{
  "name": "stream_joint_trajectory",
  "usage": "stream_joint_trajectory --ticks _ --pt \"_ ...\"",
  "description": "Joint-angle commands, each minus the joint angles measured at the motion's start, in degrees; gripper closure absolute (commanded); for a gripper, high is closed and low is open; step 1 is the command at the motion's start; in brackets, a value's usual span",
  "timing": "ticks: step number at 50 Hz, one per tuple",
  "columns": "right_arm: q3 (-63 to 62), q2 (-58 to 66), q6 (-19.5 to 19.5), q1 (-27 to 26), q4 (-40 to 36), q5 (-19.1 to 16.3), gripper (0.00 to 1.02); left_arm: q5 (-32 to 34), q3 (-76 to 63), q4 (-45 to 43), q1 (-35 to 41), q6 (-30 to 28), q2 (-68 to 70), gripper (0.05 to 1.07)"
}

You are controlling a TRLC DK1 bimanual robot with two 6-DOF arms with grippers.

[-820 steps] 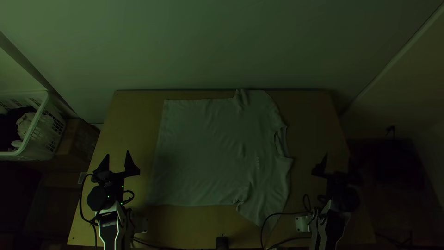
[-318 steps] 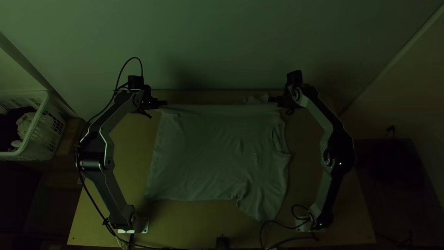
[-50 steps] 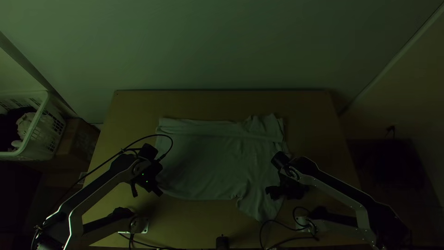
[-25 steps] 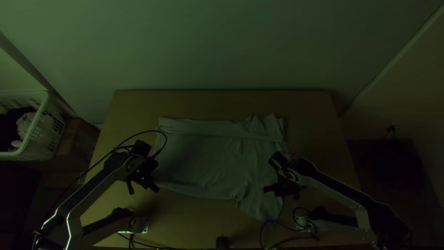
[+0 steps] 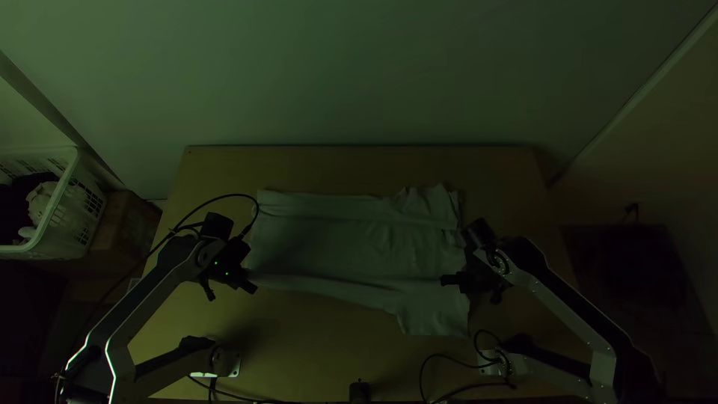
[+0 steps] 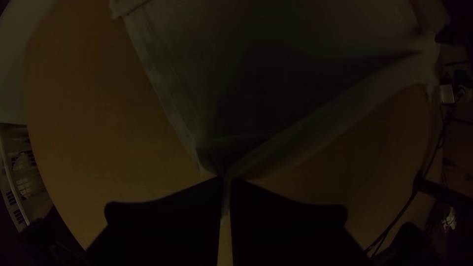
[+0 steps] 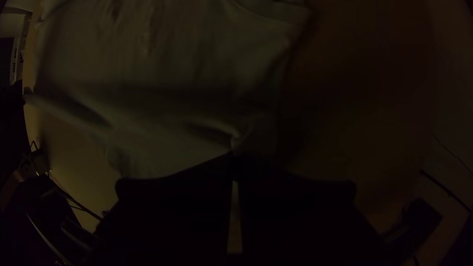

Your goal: Fold the t-shirt

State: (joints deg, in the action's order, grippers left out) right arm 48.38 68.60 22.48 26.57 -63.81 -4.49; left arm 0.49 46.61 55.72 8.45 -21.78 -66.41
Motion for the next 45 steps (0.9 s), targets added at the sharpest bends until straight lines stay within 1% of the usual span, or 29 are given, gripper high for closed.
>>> stream_joint_trajectory --ticks 1,17,23,31,45 --pt "3.5 1.5 -2.4 -2.0 -1.0 1.2 0.99 1.3 3.2 -1.3 -2.2 -1.7 -1.7 1.05" --pt "12.6 8.7 -4.9 -6.4 -0.1 2.6 0.99 2.0 11.4 -5.1 -4.8 -2.0 -6.4 1.05" --pt "15.8 11.5 -6.0 -8.1 1.6 3.1 0.99 4.0 14.7 -6.4 -5.5 -1.4 -9.0 1.05" --pt "20.6 15.0 -6.3 -9.8 3.7 4.1 0.99 4.7 19.3 -8.4 -6.1 0.3 -11.8 1.05" --pt "27.2 21.2 -7.1 -11.6 6.2 4.4 0.99 4.8 24.9 -10.7 -6.3 1.2 -16.4 1.05"
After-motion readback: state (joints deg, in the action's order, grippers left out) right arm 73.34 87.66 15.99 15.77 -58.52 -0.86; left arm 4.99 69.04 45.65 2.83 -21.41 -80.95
